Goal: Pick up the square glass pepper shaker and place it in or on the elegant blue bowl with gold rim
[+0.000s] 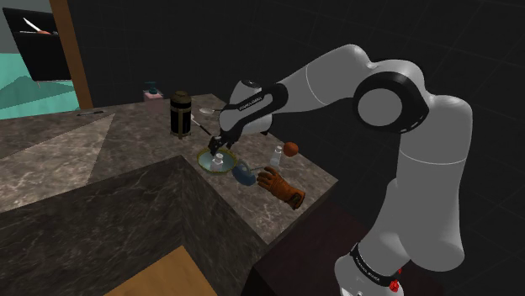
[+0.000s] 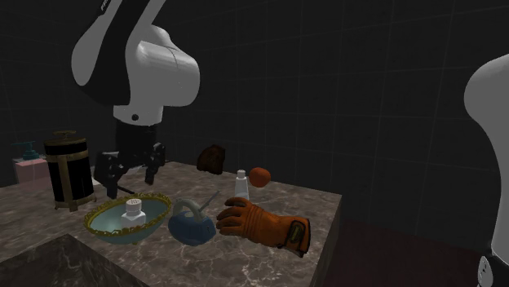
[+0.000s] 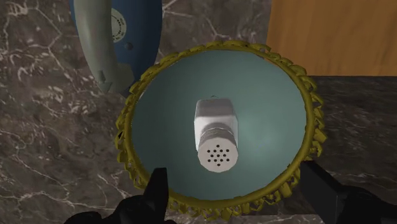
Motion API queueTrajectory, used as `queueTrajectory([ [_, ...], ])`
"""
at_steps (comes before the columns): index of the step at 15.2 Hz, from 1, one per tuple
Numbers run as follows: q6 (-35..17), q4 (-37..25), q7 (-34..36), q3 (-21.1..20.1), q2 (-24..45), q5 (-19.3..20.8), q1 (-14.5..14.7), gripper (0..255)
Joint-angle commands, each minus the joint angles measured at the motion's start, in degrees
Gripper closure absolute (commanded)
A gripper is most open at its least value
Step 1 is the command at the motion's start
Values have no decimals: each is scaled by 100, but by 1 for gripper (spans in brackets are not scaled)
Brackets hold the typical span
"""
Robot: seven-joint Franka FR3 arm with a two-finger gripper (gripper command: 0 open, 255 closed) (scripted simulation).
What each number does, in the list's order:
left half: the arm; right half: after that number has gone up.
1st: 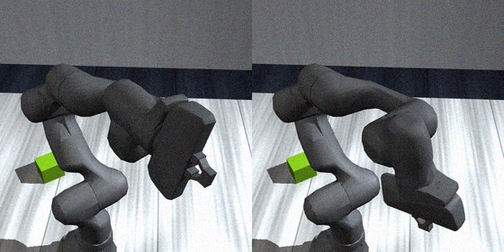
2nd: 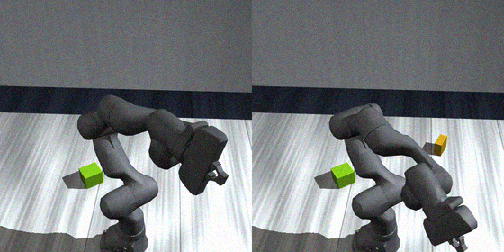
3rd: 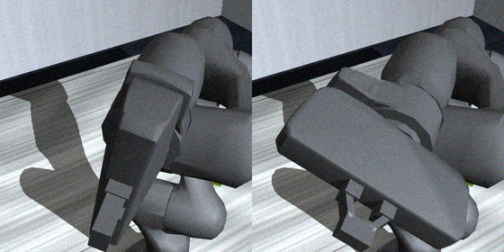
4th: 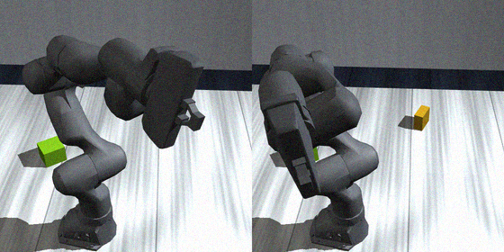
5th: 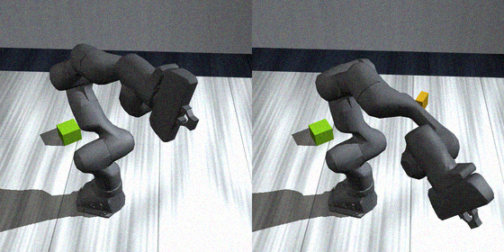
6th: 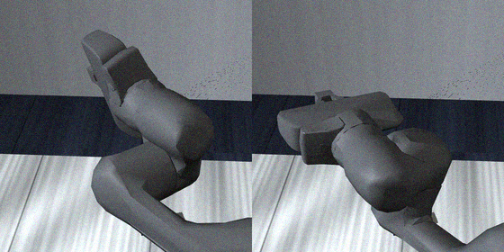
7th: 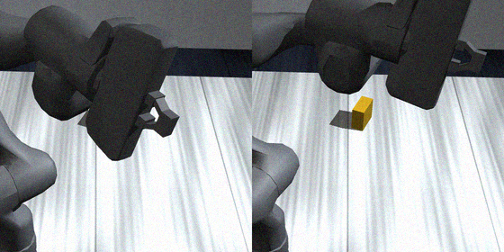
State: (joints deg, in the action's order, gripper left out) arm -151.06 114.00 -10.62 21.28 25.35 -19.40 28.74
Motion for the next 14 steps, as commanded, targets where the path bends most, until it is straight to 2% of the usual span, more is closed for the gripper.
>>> queueTrajectory([
  [1, 0, 0, 0, 0, 0, 0, 0, 0],
  [2, 0, 0, 0, 0, 0, 0, 0, 0],
  [6, 423, 202, 287, 295, -665, 427, 251, 0],
  [14, 423, 202, 288, 292, -666, 429, 248, 0],
])
